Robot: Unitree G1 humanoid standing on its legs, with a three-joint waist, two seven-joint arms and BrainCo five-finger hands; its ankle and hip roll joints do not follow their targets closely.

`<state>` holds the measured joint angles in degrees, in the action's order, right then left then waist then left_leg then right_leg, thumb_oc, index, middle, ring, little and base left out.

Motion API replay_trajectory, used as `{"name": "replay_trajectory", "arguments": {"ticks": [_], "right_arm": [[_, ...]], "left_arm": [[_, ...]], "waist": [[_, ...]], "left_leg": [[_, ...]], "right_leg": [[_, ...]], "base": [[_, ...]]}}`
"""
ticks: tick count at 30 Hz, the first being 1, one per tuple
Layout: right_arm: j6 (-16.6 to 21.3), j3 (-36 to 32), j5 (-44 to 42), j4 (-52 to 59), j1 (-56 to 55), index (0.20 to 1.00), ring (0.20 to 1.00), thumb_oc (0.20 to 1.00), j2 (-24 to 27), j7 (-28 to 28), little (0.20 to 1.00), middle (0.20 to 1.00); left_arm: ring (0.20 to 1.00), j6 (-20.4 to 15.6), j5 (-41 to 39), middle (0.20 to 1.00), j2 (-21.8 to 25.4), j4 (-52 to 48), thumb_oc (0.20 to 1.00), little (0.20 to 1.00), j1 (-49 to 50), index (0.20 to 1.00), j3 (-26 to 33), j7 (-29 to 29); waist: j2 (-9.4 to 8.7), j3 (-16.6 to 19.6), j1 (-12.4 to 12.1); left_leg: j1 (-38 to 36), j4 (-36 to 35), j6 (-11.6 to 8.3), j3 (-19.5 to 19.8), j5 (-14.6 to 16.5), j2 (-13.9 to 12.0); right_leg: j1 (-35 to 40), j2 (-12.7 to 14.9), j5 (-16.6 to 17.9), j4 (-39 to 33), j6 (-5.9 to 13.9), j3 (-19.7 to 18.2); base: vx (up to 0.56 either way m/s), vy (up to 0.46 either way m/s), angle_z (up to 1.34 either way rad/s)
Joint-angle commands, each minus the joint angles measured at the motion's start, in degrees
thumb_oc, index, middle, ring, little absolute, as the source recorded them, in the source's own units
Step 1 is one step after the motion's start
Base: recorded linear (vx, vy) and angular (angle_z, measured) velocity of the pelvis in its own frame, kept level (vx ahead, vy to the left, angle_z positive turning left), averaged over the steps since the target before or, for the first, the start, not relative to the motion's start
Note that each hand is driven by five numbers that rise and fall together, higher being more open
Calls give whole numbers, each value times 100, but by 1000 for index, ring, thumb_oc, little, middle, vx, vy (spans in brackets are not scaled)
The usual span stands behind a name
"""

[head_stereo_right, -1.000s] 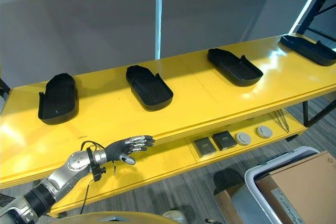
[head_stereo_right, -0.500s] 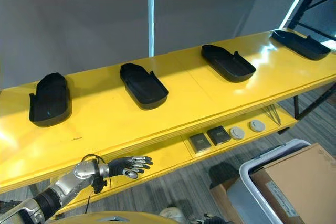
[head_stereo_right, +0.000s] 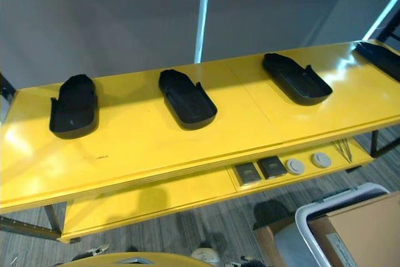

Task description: Move parts from the plastic box to the shelf.

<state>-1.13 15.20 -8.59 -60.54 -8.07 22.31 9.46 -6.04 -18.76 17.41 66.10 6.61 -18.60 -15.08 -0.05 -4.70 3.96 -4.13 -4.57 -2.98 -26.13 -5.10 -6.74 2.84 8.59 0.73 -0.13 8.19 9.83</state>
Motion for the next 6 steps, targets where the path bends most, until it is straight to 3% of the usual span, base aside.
{"name": "replay_trajectory", "arguments": {"ticks": [1,6], "right_arm": [[107,202,14,-324,265,1000,1000,1000,-166,-91,1000,1000],[99,263,156,-511,319,1000,1000,1000,-263,-192,1000,1000]], "left_arm": [[1000,-431,233,1000,-31,-58,1000,1000,-523,1000,123,53],[1000,-331,325,1000,-133,32,1000,1000,-540,1000,115,208]], "waist": [[-192,-127,57],[-162,-73,15]], "left_leg": [[-160,44,-10,296,339,-133],[-199,17,-26,421,362,-93]], "right_leg": [[-23,-34,191,-176,-2,81],[45,-39,185,-220,30,58]], "base": [[16,13,12],[10,10,2]]}}
